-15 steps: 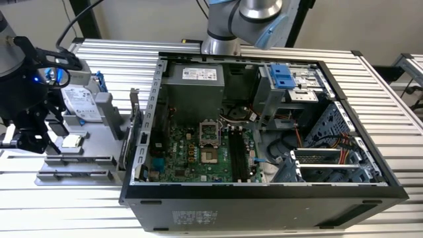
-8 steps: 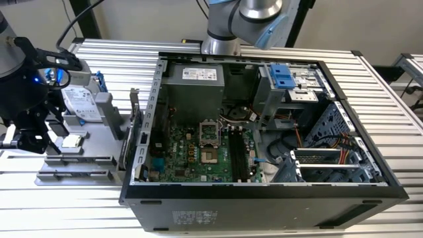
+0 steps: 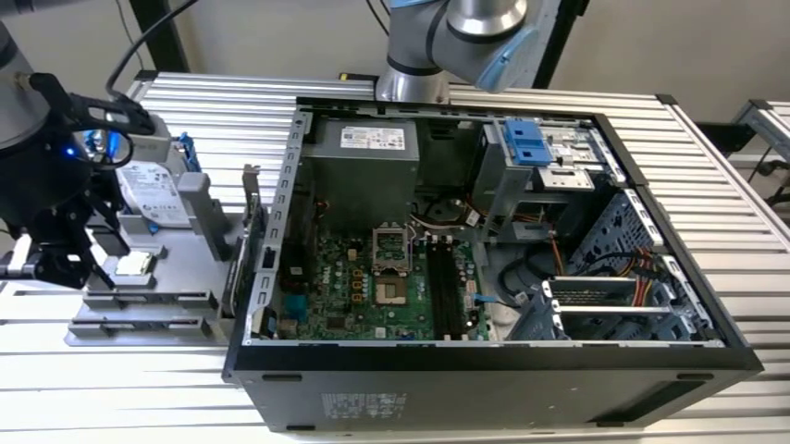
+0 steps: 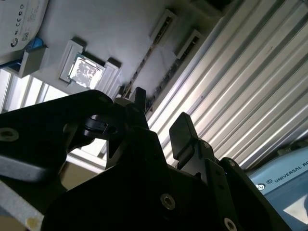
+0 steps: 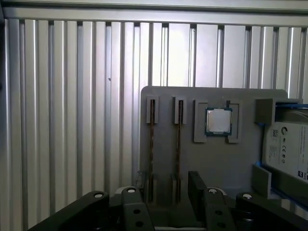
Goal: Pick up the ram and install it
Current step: 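Pick up the ram and move it above insertion slot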
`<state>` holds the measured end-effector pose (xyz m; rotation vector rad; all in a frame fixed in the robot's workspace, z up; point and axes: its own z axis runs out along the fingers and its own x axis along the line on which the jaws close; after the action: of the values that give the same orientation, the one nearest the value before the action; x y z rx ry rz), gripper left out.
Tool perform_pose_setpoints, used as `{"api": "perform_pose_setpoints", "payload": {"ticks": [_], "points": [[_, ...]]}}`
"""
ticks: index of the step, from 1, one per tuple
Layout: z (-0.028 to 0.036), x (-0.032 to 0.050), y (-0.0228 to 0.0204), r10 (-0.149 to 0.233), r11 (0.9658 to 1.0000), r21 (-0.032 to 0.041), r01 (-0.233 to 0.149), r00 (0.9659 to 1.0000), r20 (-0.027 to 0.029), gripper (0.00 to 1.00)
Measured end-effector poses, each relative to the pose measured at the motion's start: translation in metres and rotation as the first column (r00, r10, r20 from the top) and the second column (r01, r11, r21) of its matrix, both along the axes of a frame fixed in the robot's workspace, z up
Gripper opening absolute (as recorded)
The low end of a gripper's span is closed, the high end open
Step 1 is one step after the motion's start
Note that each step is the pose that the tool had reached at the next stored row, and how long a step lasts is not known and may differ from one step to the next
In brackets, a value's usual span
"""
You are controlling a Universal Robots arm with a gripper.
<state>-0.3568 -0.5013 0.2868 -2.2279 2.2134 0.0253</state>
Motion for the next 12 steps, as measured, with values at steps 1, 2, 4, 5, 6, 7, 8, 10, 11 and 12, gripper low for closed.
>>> {"api": "perform_pose_setpoints", "payload": {"ticks": [1,2,4,5,6,7,8,10,11,12], "points": [[-0.0005,0.0000,0.0000,0.000,1.0000,-0.0001,0.000,1.0000,0.0000,1.00],[-0.0011,0.0000,0.0000,0.000,1.0000,-0.0003,0.000,1.0000,0.0000,1.00],[-0.0024,0.0000,0.0000,0.000,1.0000,-0.0012,0.000,1.0000,-0.0001,1.00],[-0.0031,0.0000,0.0000,0.000,1.0000,-0.0014,0.000,1.0000,-0.0001,1.00],[-0.0038,0.0000,0.0000,0.000,1.0000,-0.0015,0.000,1.0000,-0.0001,1.00],[-0.0045,0.0000,0.0000,0.000,1.0000,-0.0017,0.000,1.0000,-0.0001,1.00],[-0.0052,0.0000,0.0000,0.000,1.0000,-0.0019,0.000,1.0000,-0.0001,1.00],[-0.0065,0.0000,0.0000,0.000,1.0000,-0.0024,0.000,1.0000,-0.0001,1.00],[-0.0073,0.0000,0.0000,0.000,1.0000,-0.0027,0.000,1.0000,-0.0001,1.00],[-0.0081,0.0000,0.0000,0.000,1.0000,-0.0029,0.000,1.0000,0.0000,1.00]]}}
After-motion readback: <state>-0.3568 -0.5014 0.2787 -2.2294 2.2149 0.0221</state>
